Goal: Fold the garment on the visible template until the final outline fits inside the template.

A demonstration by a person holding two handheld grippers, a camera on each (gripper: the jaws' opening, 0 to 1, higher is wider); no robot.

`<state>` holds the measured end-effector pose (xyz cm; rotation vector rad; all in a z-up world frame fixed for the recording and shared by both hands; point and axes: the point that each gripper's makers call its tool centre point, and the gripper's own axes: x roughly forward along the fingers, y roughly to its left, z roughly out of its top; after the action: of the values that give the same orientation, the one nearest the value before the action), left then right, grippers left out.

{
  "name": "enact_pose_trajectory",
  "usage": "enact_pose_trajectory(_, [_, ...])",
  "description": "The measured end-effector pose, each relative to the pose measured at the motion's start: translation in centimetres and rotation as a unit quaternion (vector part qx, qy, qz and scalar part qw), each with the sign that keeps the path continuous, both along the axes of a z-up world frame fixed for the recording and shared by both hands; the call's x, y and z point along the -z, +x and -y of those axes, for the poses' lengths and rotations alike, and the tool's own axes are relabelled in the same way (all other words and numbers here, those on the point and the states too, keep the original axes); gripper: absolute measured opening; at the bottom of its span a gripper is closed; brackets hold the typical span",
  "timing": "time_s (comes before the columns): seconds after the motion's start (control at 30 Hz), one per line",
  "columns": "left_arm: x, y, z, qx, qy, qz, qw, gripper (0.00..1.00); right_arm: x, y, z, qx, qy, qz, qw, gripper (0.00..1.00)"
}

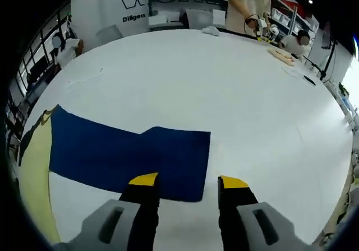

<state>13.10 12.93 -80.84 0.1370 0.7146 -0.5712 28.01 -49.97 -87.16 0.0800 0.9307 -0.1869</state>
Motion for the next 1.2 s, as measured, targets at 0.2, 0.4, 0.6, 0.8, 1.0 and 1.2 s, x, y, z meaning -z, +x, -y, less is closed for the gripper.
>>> enact_pose_trajectory(0.2, [0.0,0.2,-0.1,-0.003,0.001,0.003,1.0000,0.98,-0.4,-1.5,-2.1,-0.002,-0.004,0.000,1.0000,0.27])
enact_pose_trajectory(0.4, [0.2,0.1,-0.1,0.002,0.006,0.000,1.0000,0.98,-1.2,-2.3,-3.4,0.010,-0.006,0.008,0.9999,0.24])
enact_pose_trajectory(0.6, [0.3,0.0,0.0,0.006,0.002,-0.003,1.0000,0.97,-1.2,-2.7,-3.1,0.003,-0.022,0.002,0.9998,0.00])
enact_pose_trajectory(0.8, [0.2,0.0,0.2,0.010,0.003,-0.002,0.9999,0.97,-1.6,-2.7,-3.0,0.009,-0.011,0.001,0.9999,0.00])
enact_pose_trajectory(1.0, [0.3,-0.1,0.3,0.015,0.001,-0.005,0.9999,0.98,-3.4,-2.5,-3.9,0.003,0.005,0.009,0.9999,0.00])
enact_pose_trajectory(1.2, [0.7,-0.3,0.5,0.020,-0.002,-0.017,0.9996,0.99,-5.6,-1.8,-4.5,-0.004,0.022,0.023,0.9995,0.00])
